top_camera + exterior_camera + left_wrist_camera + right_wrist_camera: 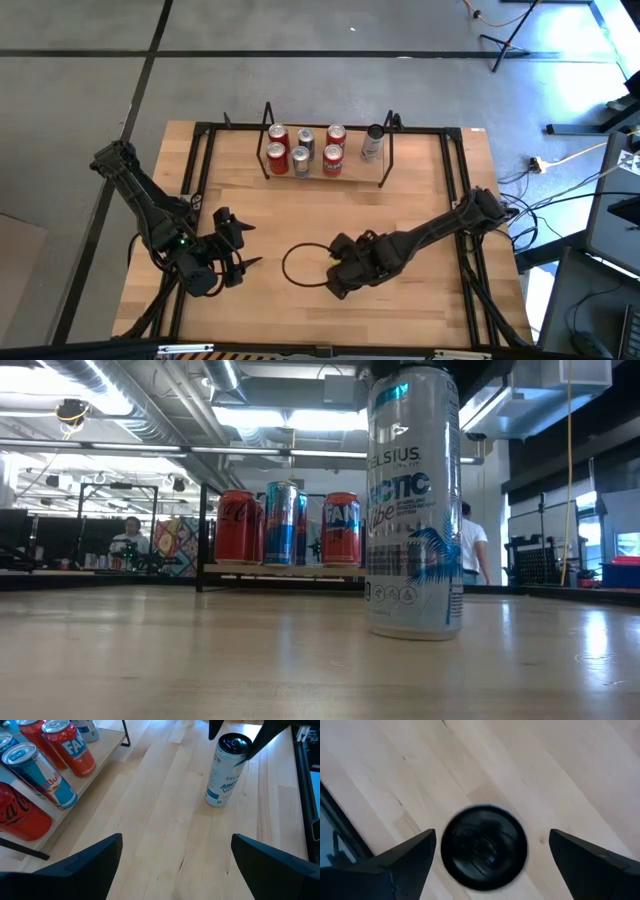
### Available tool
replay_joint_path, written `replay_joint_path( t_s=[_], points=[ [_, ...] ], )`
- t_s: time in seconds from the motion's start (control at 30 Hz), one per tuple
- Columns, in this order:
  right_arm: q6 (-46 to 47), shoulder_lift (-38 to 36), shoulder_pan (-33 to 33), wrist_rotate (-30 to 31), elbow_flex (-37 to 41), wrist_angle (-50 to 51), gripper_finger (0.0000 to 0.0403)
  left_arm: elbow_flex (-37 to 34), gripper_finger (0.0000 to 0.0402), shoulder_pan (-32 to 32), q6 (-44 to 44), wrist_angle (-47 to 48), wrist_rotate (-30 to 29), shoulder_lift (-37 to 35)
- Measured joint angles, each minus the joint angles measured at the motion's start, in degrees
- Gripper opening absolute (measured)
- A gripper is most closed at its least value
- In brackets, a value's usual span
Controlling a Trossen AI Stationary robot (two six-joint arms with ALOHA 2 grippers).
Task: Place canned beverage on shelf
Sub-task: Put the blue white soda can on the shelf aligned with the other blue white soda can
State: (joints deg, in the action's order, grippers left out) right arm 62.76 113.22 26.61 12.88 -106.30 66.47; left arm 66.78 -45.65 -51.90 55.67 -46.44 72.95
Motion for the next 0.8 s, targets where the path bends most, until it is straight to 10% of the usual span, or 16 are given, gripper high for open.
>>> replay_joint_path(
  t_s=[0.3,0.53,0.8],
  points=[
    [-4.8,2.3,0.0,-0.6,0.1,1.0,0.036,0.0,0.0371,0.0,0.0,0.0,0.0,0.0],
    [-12.8,3.2,-0.1,-0.7,-0.5,-0.6,0.0217,0.0,0.0371,0.6,0.0,0.0,0.0,0.0],
    [-22.9,-0.7,-5.0,-3.5,-5.2,6.7,0.0218,0.0,0.0371,1.1,-0.1,-0.1,3.3,0.0]
  ],
)
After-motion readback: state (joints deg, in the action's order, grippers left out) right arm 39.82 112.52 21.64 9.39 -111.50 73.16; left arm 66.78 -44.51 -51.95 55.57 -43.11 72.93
